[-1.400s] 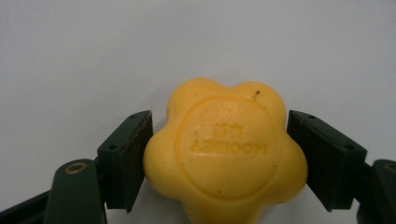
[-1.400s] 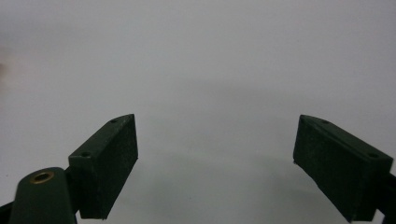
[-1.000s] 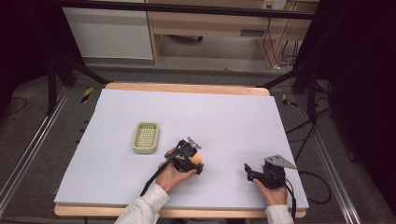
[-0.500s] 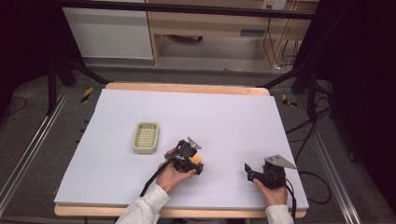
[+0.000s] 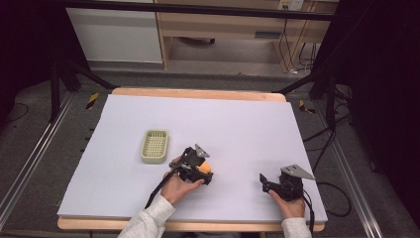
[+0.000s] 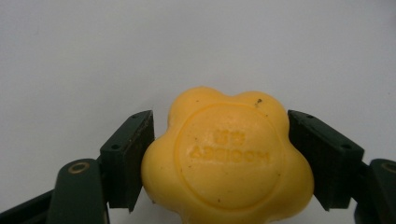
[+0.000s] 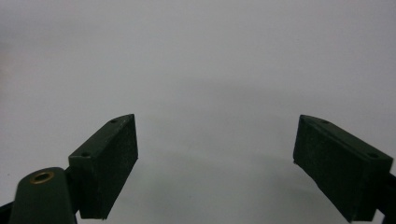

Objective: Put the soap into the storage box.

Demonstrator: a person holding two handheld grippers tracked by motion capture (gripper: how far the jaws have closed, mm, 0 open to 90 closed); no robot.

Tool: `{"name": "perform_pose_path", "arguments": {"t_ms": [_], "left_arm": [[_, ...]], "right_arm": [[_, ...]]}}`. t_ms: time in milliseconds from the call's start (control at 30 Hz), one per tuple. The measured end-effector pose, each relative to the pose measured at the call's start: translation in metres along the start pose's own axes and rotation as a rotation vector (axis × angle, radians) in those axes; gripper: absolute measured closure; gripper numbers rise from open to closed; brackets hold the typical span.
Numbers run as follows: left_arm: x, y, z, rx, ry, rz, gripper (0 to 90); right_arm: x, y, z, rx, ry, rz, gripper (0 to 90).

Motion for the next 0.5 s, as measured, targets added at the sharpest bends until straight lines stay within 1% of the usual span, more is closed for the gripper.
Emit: {"name": "perform_pose_path", "arguments": {"t_ms": [100,167,200,233,267,300,500], "left_arm": [[0.005,0.001,0.003,-0.001,-0.002,-0.004,25.3],[0.009,0.001,0.006,0.007,0.0,-0.019,25.3],[0.012,0.002,0.008,0.009,-0.004,-0.018,25.3],[0.013,0.002,0.009,0.014,0.002,-0.028,25.3],[0.016,0.002,0.01,0.013,0.003,-0.024,25.3],[0.018,0.002,0.011,0.019,0.004,-0.034,25.3],[0.033,0.002,0.022,0.024,0.021,-0.056,25.3]], "right_arm": [[0.0,0.0,-0.001,0.006,-0.002,-0.002,14.2],[0.0,0.0,-0.001,0.005,-0.002,-0.001,14.2],[0.0,0.0,-0.001,0.005,-0.002,-0.001,14.2],[0.0,0.0,-0.001,0.005,-0.002,-0.002,14.2],[0.0,0.0,-0.001,0.005,-0.003,-0.002,14.2],[0.0,0.0,-0.001,0.004,-0.003,-0.002,14.2],[0.0,0.0,-0.001,0.003,-0.003,-0.004,14.2]]}}
Point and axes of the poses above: each handheld gripper's, and its own axes: x roughly backward along the jaws, y roughly out of its top, z roughly to its left, the point moved 1 cm from there along -x, roughly forward along the jaws, and after that the axes turned 5 degrees about x, right-handed, at the moved point
